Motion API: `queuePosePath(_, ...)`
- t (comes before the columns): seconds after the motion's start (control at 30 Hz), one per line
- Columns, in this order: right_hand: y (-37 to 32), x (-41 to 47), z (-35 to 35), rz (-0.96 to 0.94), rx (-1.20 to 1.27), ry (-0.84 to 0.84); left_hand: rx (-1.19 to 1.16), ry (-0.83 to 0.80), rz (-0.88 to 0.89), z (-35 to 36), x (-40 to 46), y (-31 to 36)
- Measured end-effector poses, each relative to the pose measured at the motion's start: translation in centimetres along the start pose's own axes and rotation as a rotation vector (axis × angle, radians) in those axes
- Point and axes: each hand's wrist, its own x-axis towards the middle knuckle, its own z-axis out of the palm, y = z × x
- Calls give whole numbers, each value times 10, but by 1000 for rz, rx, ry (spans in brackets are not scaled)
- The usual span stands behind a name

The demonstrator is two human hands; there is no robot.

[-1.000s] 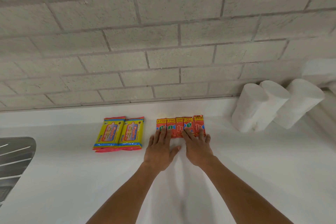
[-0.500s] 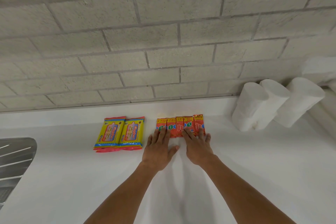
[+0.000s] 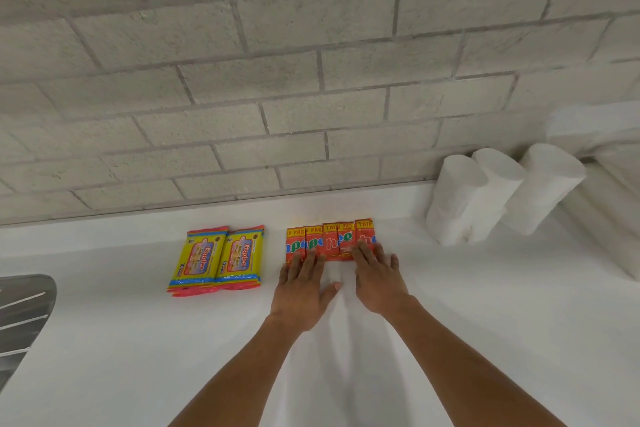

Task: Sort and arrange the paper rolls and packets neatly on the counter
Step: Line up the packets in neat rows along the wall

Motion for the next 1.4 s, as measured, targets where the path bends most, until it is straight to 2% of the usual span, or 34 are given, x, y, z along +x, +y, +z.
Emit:
queuePosePath(0.17, 4, 0, -1, 13, -1, -40, -29, 12, 2, -3, 2, 2)
queuePosePath(0.43, 3, 0, 3, 1, 24, 44, -50, 76, -23, 1, 6, -3)
queuePosePath(1.03, 3, 2, 4, -13, -4, 23, 6, 12, -54, 3, 7, 1)
queuePosePath(1.4, 6, 4, 9, -20, 7, 34, 24, 37, 26, -2, 7, 11)
